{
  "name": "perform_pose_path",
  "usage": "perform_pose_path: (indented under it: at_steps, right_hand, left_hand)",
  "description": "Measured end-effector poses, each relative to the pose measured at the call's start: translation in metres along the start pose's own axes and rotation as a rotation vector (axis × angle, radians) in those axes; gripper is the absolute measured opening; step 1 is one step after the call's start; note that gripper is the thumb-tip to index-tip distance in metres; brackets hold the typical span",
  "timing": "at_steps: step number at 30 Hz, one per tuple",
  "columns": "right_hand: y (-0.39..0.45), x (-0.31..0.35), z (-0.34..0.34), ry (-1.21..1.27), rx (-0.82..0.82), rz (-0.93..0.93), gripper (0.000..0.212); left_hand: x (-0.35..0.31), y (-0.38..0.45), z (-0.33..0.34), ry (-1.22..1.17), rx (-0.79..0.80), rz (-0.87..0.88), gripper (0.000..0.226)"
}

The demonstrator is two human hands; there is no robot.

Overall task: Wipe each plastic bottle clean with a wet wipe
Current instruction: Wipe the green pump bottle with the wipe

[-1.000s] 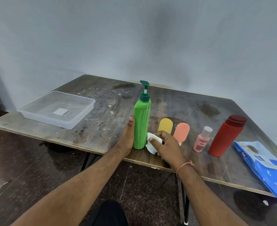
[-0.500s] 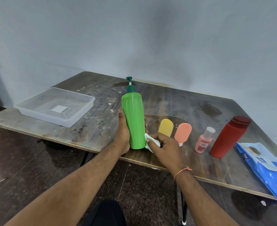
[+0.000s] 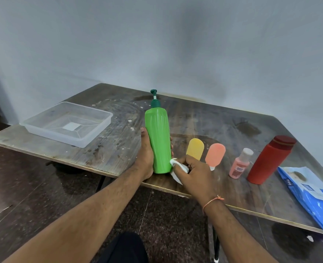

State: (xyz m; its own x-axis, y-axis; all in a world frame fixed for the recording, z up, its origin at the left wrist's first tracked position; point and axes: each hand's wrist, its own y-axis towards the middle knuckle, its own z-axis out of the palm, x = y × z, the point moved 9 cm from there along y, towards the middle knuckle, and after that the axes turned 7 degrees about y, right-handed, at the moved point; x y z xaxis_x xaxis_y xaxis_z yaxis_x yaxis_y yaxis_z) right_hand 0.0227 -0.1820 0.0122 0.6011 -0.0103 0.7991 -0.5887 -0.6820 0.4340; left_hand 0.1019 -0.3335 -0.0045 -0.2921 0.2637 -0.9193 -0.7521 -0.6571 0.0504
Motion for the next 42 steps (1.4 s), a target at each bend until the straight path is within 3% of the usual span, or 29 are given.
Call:
perform_pose_path:
  at_steps: [5, 8, 13, 22, 26, 29, 34, 38, 42]
  right_hand:
    - [-0.008, 0.007, 0.010, 0.068, 0.129, -0.060, 0.014]
    - [-0.006, 0.006, 0.008, 0.028, 0.079, -0.052, 0.018]
    - [-0.002, 0.003, 0.003, -0.020, -0.008, -0.052, 0.006]
    - [-0.021, 0.032, 0.014, -0.200, 0.102, -0.343, 0.016]
    - [-0.014, 0.025, -0.002, -0.121, -0.060, -0.239, 0.006]
    - [-0.012, 0.023, -0.006, -0.085, -0.094, -0.214, 0.016]
    - [-0.021, 0.035, 0.012, -0.146, 0.089, -0.351, 0.019]
    - [-0.020, 0.037, 0.004, -0.148, -0.004, -0.345, 0.012]
    - [-0.015, 0.036, 0.001, -0.118, -0.029, -0.316, 0.022]
  left_hand:
    - [0.002, 0.001, -0.001, 0.002, -0.009, -0.023, 0.113]
    - [0.002, 0.000, -0.001, 0.004, -0.020, -0.010, 0.111]
    - [0.002, -0.001, -0.001, 0.048, -0.052, 0.014, 0.104]
    - [0.007, 0.002, -0.005, 0.153, -0.092, 0.003, 0.106]
    - [0.002, -0.004, 0.001, 0.251, -0.103, 0.026, 0.094]
    - [-0.001, -0.009, 0.004, 0.283, -0.102, 0.016, 0.078]
    - [-0.001, -0.007, 0.004, 0.305, -0.107, 0.022, 0.085]
    - [-0.001, -0.006, 0.007, 0.333, -0.097, 0.053, 0.084]
    - [0.001, -0.003, 0.007, 0.349, -0.064, 0.065, 0.108]
